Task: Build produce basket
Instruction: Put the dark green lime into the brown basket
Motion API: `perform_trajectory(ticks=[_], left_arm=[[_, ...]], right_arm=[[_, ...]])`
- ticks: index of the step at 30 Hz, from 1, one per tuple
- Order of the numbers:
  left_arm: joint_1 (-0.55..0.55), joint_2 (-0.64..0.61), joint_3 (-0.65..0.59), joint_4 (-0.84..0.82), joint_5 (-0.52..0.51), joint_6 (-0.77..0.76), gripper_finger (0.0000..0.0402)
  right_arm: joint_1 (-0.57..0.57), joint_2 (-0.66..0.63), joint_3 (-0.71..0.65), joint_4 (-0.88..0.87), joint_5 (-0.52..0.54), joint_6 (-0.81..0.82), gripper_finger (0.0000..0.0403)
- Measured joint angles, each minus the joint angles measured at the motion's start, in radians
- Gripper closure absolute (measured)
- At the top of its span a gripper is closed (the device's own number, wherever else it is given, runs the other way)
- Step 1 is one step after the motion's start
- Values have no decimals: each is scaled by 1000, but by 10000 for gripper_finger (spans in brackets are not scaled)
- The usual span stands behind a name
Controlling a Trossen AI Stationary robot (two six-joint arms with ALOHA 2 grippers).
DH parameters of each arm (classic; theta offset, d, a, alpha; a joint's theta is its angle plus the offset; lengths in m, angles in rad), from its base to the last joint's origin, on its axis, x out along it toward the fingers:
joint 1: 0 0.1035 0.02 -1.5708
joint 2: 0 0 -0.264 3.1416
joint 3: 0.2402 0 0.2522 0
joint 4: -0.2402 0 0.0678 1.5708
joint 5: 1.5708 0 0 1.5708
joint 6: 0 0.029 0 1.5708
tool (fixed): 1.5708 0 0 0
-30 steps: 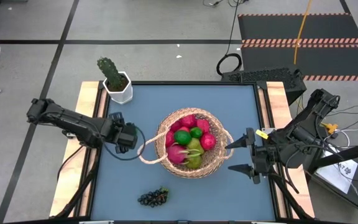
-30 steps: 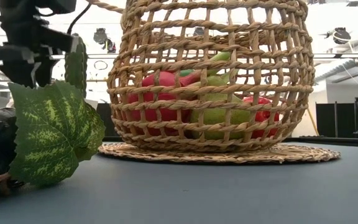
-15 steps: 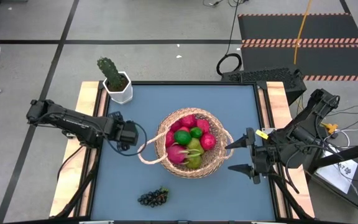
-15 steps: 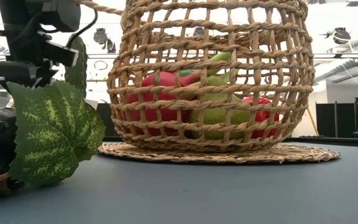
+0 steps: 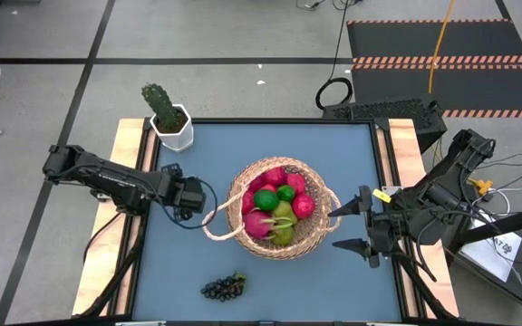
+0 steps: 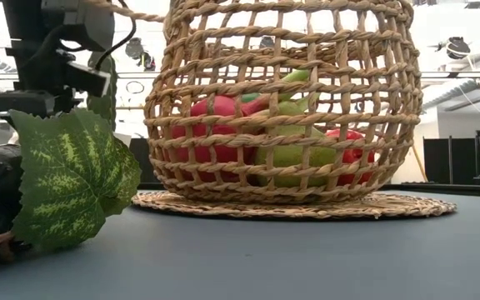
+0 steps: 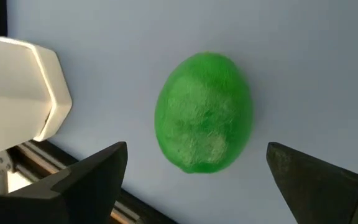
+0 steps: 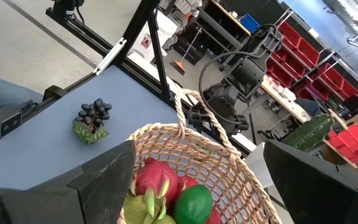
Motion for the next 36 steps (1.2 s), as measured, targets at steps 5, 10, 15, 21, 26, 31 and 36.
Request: perform_trajectory(ticks=[5, 10, 15, 21, 26, 31, 36], left_arm=[[10, 11, -1, -3, -2, -1, 16], [16, 42, -1, 4, -3, -2, 16], [16, 83, -1, 24, -20, -5, 16], [16, 128, 0, 19, -35, -13, 16], [16, 156, 0, 24, -28, -10, 16], [16, 168, 0, 38, -22, -2, 16], [22, 176, -1, 88, -8, 24, 16]], right_arm=[[0, 0, 0, 0, -3, 0, 55], [0, 0, 0, 0, -3, 0, 55], [0, 0, 0, 0, -4, -1, 55], [0, 0, 0, 0, -4, -1, 55], [0, 0, 0, 0, -4, -1, 55], [0, 0, 0, 0, -4, -1, 55], [0, 0, 0, 0, -4, -1, 55]])
